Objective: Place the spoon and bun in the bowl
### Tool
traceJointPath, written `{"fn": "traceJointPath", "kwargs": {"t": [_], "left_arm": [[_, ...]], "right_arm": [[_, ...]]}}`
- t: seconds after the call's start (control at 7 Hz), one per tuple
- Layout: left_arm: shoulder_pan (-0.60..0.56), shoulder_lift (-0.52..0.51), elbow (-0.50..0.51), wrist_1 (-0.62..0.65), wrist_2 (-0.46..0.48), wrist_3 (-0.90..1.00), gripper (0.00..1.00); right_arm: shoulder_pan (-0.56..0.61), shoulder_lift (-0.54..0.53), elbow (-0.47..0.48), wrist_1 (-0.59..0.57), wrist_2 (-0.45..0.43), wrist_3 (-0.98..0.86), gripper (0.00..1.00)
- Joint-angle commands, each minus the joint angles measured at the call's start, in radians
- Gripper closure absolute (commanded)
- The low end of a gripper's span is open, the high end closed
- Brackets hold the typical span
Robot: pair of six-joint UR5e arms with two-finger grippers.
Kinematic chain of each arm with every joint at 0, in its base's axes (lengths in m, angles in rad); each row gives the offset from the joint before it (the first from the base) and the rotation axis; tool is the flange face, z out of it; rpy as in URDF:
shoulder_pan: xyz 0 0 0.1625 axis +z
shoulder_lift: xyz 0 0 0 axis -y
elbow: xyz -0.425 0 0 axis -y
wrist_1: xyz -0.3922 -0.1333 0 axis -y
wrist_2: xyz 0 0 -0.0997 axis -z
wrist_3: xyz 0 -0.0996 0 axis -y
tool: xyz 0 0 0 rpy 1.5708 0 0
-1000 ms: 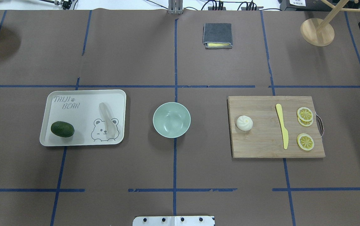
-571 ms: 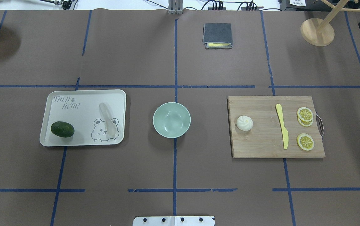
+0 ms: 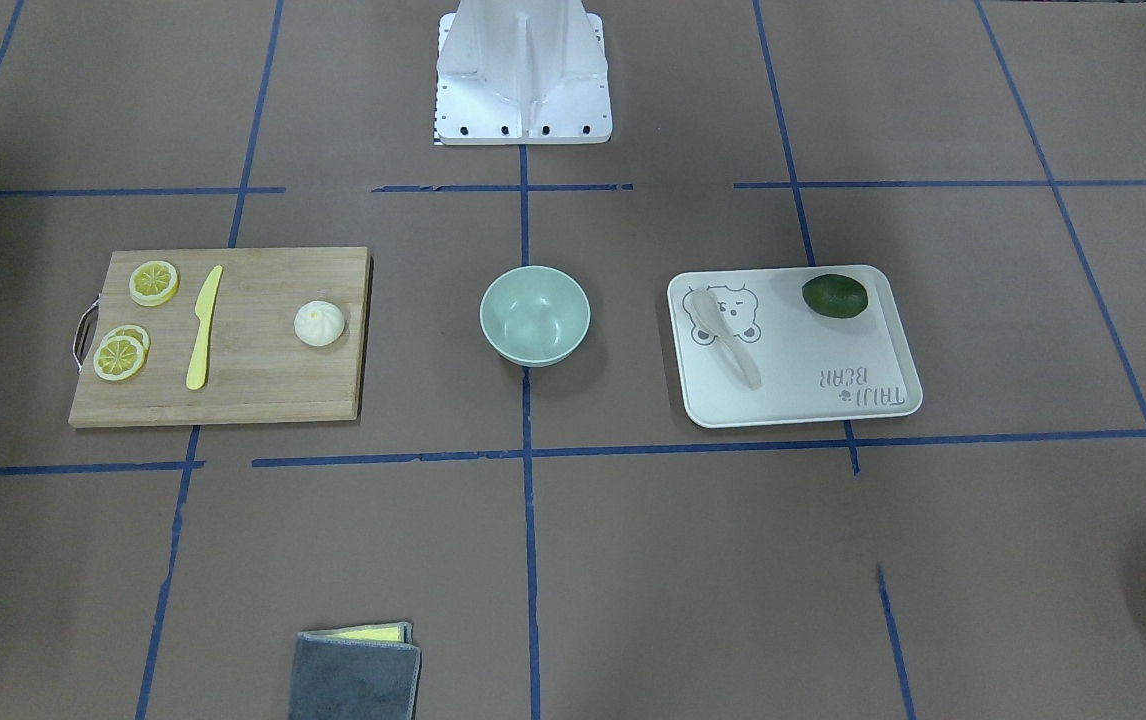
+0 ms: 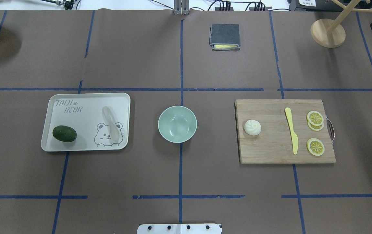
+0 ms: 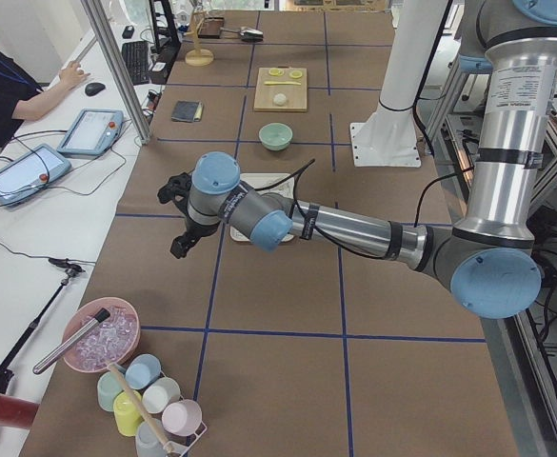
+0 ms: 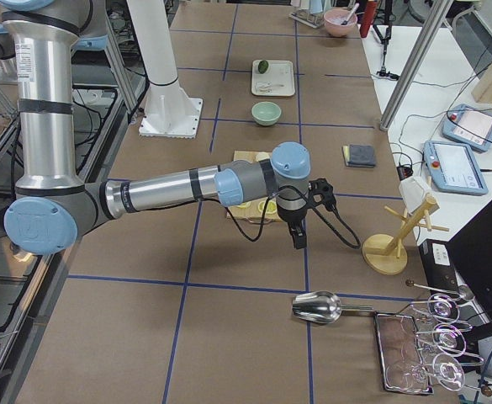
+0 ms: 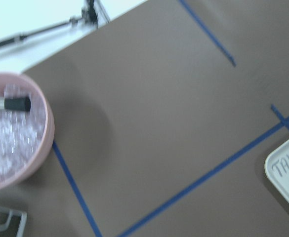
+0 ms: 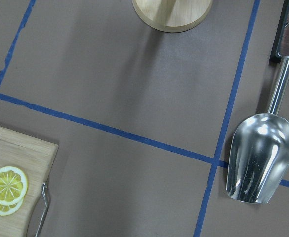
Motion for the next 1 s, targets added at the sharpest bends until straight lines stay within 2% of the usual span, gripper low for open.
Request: {"fn": "traceJointPath", "kwargs": {"t": [0.0, 0.14, 0.29, 0.43, 0.57, 0.71, 0.86], "left_arm": [[0.072, -0.059, 0.004, -0.124, 0.001, -0.257, 0.00], [0.141, -0.091, -0.009, -0.125, 0.010, -0.370, 0.00], [0.224, -0.091, -0.065, -0.124, 0.117, -0.478, 0.00], [0.360, -0.081, -0.157, -0.108, 0.324, -0.599, 0.00], [0.472, -0.082, -0.151, -0.101, 0.355, -0.703, 0.00], [0.505, -0.080, -0.157, -0.082, 0.375, -0.832, 0.00], [0.603, -0.082, -0.160, -0.040, 0.488, -1.003, 0.00]], "right_arm": [[0.001, -0.017, -0.005, 0.054, 0.000, -0.004, 0.00], [0.001, -0.037, -0.006, 0.077, -0.002, 0.001, 0.00], [0.001, -0.055, -0.005, 0.089, 0.000, 0.007, 0.00], [0.001, -0.065, -0.009, 0.111, 0.000, 0.008, 0.00], [0.001, -0.065, -0.008, 0.111, 0.001, 0.010, 0.00], [0.001, -0.065, -0.011, 0.111, 0.000, 0.010, 0.00], [0.001, -0.065, -0.011, 0.111, 0.001, 0.010, 0.00]]}}
